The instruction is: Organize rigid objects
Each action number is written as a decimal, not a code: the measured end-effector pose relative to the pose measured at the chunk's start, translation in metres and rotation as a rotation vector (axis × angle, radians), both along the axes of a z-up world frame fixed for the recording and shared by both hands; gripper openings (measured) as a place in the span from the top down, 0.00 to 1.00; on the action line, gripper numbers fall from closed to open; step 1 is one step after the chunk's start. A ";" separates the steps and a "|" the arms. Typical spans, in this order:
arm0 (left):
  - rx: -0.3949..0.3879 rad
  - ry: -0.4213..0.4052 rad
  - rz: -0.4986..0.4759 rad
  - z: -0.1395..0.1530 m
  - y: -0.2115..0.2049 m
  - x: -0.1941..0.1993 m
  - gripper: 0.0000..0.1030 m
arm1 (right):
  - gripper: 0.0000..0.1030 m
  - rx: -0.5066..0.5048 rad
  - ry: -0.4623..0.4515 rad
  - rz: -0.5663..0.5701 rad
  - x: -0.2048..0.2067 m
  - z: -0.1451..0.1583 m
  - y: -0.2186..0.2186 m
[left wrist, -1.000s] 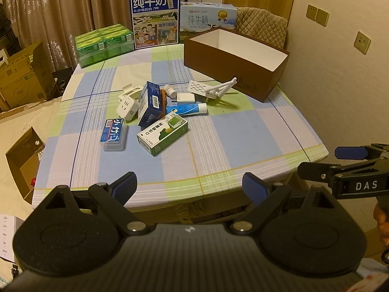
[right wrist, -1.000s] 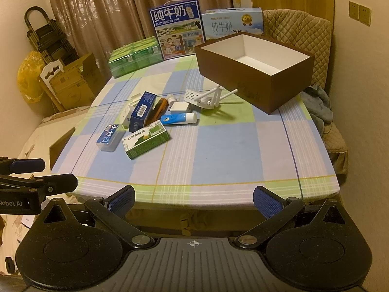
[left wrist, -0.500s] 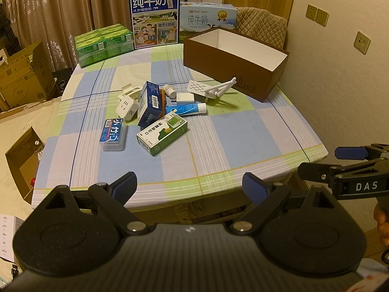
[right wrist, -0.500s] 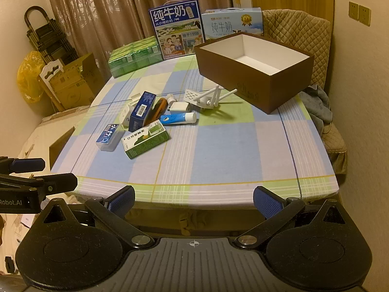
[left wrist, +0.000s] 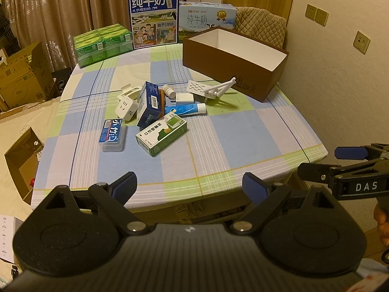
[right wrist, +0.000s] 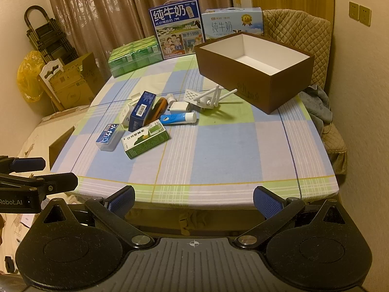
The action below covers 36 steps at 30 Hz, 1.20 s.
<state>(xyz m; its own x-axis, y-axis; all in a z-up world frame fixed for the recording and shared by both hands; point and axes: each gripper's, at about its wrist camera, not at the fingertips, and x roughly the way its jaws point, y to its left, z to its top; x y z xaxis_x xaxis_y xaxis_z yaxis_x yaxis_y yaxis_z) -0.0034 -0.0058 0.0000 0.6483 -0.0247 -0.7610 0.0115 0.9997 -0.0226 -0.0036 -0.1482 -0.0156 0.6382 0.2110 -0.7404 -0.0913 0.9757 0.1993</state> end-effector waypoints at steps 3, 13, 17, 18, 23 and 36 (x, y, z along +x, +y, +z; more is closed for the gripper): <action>0.000 0.000 -0.001 0.000 -0.001 0.000 0.11 | 0.02 0.000 0.001 0.000 0.000 0.000 -0.001; -0.002 0.002 -0.002 0.000 -0.004 0.001 0.11 | 0.02 0.000 0.002 0.000 0.001 0.000 0.000; -0.006 0.006 -0.002 -0.001 -0.002 0.002 0.11 | 0.02 0.000 0.003 0.000 0.001 0.000 -0.001; -0.007 0.006 -0.001 -0.002 -0.001 0.003 0.11 | 0.02 0.000 0.003 0.000 0.001 0.000 0.000; -0.011 0.009 0.001 -0.003 0.003 0.004 0.11 | 0.02 0.000 0.004 0.002 0.001 -0.001 0.000; -0.019 0.030 0.013 -0.007 0.017 0.013 0.11 | 0.02 0.003 0.025 0.002 0.013 -0.005 0.007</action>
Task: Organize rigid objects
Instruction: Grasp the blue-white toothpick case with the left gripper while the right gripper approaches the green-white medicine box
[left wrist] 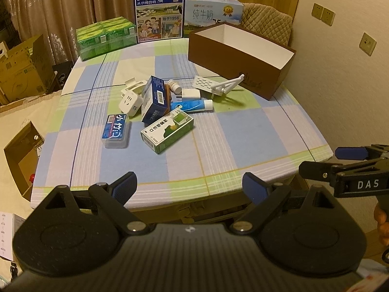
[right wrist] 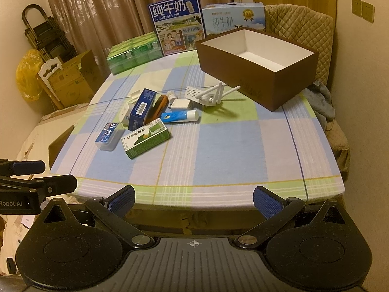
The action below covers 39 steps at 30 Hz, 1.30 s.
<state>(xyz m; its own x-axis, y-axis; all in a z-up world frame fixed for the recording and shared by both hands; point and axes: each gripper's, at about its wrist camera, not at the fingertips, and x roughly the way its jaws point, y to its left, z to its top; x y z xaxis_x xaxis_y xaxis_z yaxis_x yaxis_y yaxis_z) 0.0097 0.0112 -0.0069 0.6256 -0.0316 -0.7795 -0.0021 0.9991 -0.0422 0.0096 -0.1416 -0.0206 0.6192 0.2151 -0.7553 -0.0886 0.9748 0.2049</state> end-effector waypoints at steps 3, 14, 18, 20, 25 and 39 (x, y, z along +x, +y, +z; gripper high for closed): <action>-0.004 0.010 0.005 -0.002 0.007 0.004 0.11 | 0.02 0.003 0.005 0.001 0.004 -0.001 0.001; -0.027 0.065 0.071 -0.025 0.059 0.032 0.11 | 0.02 0.031 0.019 -0.006 0.031 -0.012 0.005; -0.026 0.080 0.097 -0.038 0.082 0.045 0.11 | 0.02 0.032 0.028 -0.031 0.044 -0.018 0.004; -0.019 0.088 0.104 -0.044 0.093 0.053 0.11 | 0.02 0.022 0.034 -0.050 0.051 -0.022 0.004; 0.006 0.112 0.104 -0.060 0.116 0.078 0.12 | 0.02 0.022 0.057 -0.097 0.070 -0.032 0.002; 0.052 0.160 0.041 -0.114 0.159 0.160 0.19 | 0.02 0.007 0.113 -0.272 0.105 -0.048 -0.015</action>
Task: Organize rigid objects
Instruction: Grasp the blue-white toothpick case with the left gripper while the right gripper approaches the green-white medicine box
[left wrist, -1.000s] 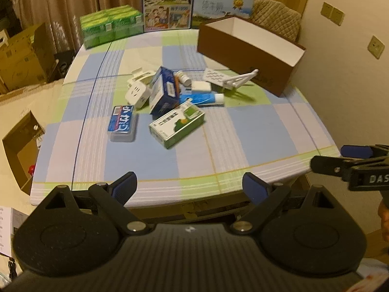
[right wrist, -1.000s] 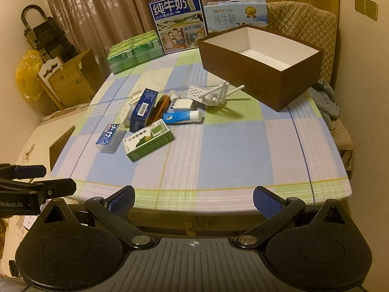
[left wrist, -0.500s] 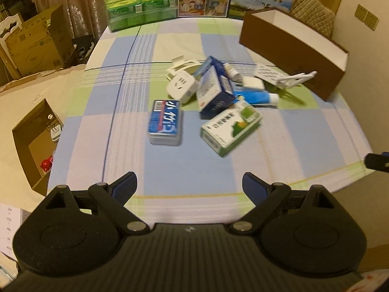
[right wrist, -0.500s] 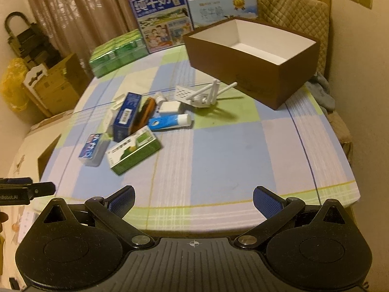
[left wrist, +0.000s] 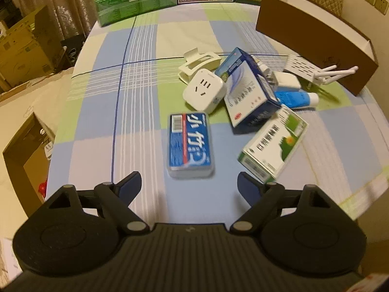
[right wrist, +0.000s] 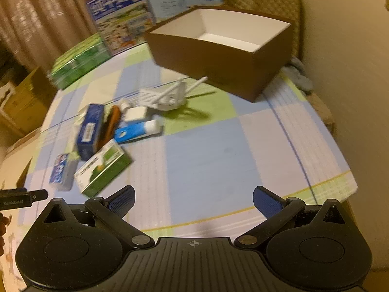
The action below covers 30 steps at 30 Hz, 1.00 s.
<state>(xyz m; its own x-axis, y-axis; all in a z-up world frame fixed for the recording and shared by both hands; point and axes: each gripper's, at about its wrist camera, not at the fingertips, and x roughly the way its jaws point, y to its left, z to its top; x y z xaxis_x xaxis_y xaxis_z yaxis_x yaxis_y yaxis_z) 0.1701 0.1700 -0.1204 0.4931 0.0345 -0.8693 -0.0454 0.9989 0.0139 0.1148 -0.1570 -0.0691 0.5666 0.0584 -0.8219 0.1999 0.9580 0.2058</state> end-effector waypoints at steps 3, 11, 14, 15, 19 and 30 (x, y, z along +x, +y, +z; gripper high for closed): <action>0.008 0.004 -0.016 -0.008 0.004 0.018 0.19 | 0.02 -0.005 0.014 -0.038 0.004 -0.002 -0.006; 0.022 0.036 -0.065 -0.029 0.008 0.058 0.22 | 0.02 -0.003 0.043 -0.079 0.016 -0.008 -0.005; 0.018 0.045 -0.075 -0.035 0.008 0.068 0.25 | 0.02 0.002 0.051 -0.076 0.019 -0.010 0.000; 0.017 0.049 -0.077 -0.037 0.008 0.070 0.26 | 0.02 0.003 0.053 -0.074 0.020 -0.011 0.002; 0.005 0.064 -0.077 -0.045 0.010 0.077 0.40 | 0.02 0.015 0.056 -0.054 0.026 -0.013 0.012; -0.016 0.051 -0.035 -0.047 0.030 0.054 0.48 | 0.02 0.078 0.053 0.085 0.065 -0.028 0.078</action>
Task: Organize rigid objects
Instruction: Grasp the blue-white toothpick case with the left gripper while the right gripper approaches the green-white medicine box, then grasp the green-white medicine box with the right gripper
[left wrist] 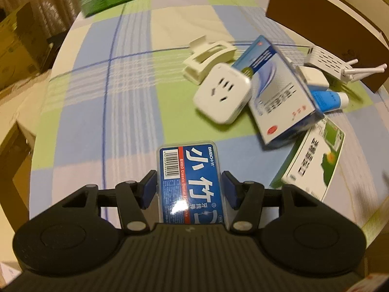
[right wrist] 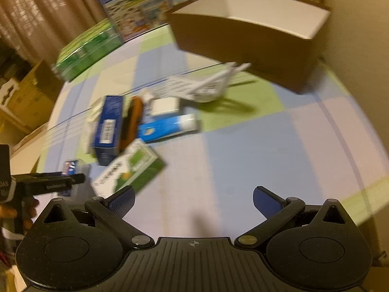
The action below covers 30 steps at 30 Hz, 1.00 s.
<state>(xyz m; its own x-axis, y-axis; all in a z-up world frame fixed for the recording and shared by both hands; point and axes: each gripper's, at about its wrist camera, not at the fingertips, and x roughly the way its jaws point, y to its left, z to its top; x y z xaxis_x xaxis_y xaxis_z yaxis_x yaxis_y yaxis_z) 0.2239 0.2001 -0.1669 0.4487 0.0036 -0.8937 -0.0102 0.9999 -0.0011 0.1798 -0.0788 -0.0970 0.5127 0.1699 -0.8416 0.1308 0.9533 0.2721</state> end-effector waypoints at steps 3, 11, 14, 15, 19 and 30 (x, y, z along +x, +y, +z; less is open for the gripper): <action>0.004 0.003 0.029 0.002 0.010 -0.010 0.48 | 0.02 0.024 0.019 0.040 0.018 -0.011 0.028; -0.001 0.006 0.111 0.005 0.041 -0.034 0.48 | 0.02 0.031 0.078 -0.004 0.061 -0.040 0.079; -0.010 0.007 0.130 0.006 0.047 -0.041 0.48 | 0.02 0.030 0.107 -0.059 0.074 -0.047 0.087; -0.014 0.007 0.134 0.006 0.048 -0.043 0.48 | 0.02 0.015 0.117 -0.071 0.076 -0.049 0.089; -0.017 0.005 0.133 0.007 0.048 -0.048 0.48 | 0.02 -0.046 0.139 -0.084 0.085 -0.058 0.102; -0.048 0.009 0.106 0.009 0.040 -0.051 0.48 | 0.23 -0.167 0.146 0.070 0.063 -0.071 0.080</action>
